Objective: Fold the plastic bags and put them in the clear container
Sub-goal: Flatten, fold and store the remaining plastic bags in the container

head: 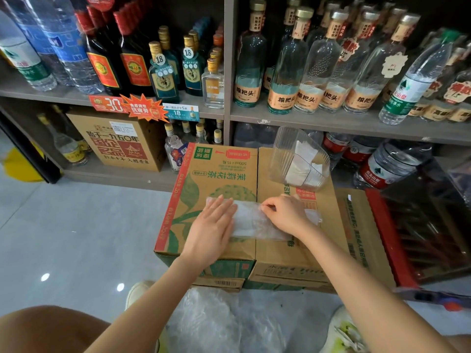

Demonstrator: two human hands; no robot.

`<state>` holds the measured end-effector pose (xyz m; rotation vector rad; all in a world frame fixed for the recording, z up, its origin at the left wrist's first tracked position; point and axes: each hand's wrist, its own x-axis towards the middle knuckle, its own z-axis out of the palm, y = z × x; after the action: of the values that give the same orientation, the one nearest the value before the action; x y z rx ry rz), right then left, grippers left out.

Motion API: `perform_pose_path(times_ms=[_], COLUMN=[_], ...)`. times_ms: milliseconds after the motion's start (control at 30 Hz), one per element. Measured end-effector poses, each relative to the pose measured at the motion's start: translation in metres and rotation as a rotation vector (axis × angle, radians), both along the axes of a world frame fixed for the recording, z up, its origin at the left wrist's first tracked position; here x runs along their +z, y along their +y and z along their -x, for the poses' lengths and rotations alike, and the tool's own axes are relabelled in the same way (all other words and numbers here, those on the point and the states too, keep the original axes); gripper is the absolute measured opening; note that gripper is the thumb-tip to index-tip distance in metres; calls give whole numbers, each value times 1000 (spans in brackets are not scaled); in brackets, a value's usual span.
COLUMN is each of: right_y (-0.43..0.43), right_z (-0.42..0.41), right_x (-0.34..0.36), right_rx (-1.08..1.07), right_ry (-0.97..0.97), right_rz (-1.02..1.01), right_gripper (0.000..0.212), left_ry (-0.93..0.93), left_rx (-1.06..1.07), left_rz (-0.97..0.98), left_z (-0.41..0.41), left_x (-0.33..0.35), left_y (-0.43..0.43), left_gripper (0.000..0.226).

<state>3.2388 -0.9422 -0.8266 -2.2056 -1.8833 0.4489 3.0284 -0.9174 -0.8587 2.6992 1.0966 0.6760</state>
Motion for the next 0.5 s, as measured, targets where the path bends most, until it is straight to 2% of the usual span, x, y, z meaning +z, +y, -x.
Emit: perform_pose_path(times_ms=[167, 233, 300, 367, 500], right_y=[-3, -9, -17, -23, -30], right_z=[-1, 0, 6, 22, 51], right_x=[2, 1, -1, -8, -31], right_rx=[-3, -46, -78, -23, 156], right_ry=[-13, -65, -170, -257, -249], right_rz=[10, -99, -298, -377, -126], right_gripper=[29, 29, 29, 36, 52], left_ry=[164, 183, 201, 210, 277], left_rx=[22, 34, 37, 38, 51], left_rz=[138, 148, 159, 164, 132], left_z=[-9, -9, -9, -10, -8], left_x=[-13, -17, -17, -17, -18], left_y=[0, 0, 0, 0, -1], left_gripper=[56, 59, 63, 66, 64])
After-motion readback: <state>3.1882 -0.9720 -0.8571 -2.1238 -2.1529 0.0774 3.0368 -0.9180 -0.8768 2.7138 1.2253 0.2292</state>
